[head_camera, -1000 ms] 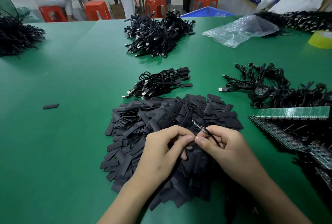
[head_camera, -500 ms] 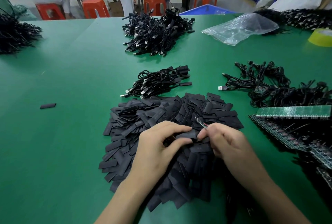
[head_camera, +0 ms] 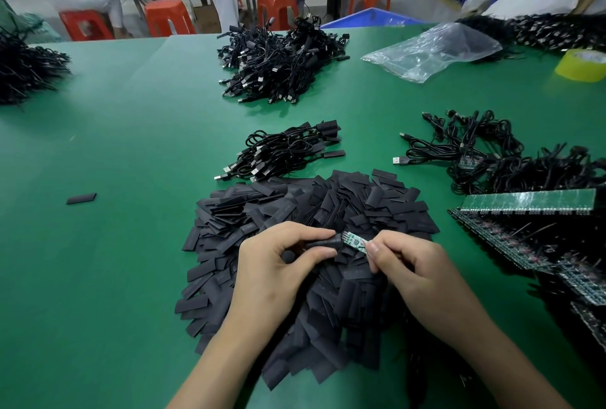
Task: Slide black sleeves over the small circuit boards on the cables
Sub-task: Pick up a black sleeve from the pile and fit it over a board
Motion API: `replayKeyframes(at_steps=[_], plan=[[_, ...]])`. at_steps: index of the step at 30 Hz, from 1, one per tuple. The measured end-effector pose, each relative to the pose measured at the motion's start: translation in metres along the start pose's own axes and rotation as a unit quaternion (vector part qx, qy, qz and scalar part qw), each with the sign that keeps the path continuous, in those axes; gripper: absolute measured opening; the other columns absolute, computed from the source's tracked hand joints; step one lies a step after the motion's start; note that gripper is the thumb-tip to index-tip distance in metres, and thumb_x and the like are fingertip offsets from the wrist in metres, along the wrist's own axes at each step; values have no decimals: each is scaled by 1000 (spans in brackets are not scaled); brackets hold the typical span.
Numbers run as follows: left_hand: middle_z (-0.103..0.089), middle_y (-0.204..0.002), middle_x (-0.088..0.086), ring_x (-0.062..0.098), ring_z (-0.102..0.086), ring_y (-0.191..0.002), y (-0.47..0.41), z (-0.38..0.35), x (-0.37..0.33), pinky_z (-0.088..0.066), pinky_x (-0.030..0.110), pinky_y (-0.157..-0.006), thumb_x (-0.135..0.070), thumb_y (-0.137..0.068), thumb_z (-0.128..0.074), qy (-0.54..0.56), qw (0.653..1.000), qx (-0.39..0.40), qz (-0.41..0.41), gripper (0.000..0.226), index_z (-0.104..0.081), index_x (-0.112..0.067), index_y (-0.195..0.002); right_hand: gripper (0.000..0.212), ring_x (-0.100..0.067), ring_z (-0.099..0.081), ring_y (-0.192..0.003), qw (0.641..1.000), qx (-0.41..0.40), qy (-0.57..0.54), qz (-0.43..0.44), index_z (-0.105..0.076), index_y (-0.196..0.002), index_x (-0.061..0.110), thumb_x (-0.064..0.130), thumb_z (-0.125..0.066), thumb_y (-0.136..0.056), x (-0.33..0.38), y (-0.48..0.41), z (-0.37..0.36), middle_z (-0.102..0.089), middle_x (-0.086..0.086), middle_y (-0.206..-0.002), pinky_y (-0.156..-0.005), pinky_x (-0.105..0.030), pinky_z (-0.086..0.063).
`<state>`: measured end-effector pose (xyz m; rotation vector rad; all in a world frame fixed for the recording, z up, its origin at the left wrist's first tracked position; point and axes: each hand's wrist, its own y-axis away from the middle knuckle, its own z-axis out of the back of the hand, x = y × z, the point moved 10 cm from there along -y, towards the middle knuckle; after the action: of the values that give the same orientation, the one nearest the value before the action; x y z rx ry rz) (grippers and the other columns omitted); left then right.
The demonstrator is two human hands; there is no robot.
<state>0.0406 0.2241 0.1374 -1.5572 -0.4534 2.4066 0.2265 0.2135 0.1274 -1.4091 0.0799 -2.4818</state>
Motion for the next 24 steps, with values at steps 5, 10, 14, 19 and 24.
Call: replayKeyframes(at_steps=[5,10,14,19,24], plan=[[-77,-92,-19,2,-72,-89,0,0,-1,-50,11,-80,-12,-78,-87,-7,1000,-2,-2,21,-83,-24,-96,41,-11,-34,-54,999,0,-33,-9,-54,-74,16,49,-46,-97,-1,-1,-1,-36,-1,-58,-53,-36,-28],[-77,-92,-17,2,-72,-90,0,1,-3,-51,13,-81,-13,-78,-87,-14,1000,-2,-8,20,-83,-22,-96,42,-8,-32,-53,999,15,-30,-11,-54,-73,16,50,-47,-97,-5,-1,-5,-35,6,-56,-51,-30,-26],[-77,-93,-15,1,-71,-92,0,1,-7,-49,10,-82,-14,-78,-86,-25,999,7,-28,20,-83,-19,-97,45,-6,-32,-53,999,33,-28,-13,-53,-73,13,50,-48,-97,-7,0,-7,-36,6,-57,-50,-25,-25],[-76,-96,-14,3,-71,-93,-1,-2,-9,-50,13,-85,-20,-80,-83,-37,997,44,-58,21,-83,-18,-100,38,-2,-33,-53,997,73,-31,-18,-54,-71,16,43,-51,-98,-7,1,-10,-38,10,-56,-51,-19,-25],[-75,-99,-14,4,-71,-95,0,-8,-8,-53,18,-86,-21,-83,-83,-43,991,92,-84,19,-82,-19,-102,37,-2,-35,-54,994,108,-4,-10,-53,-71,17,33,-56,-104,-10,3,-13,-40,12,-57,-52,-18,-27]])
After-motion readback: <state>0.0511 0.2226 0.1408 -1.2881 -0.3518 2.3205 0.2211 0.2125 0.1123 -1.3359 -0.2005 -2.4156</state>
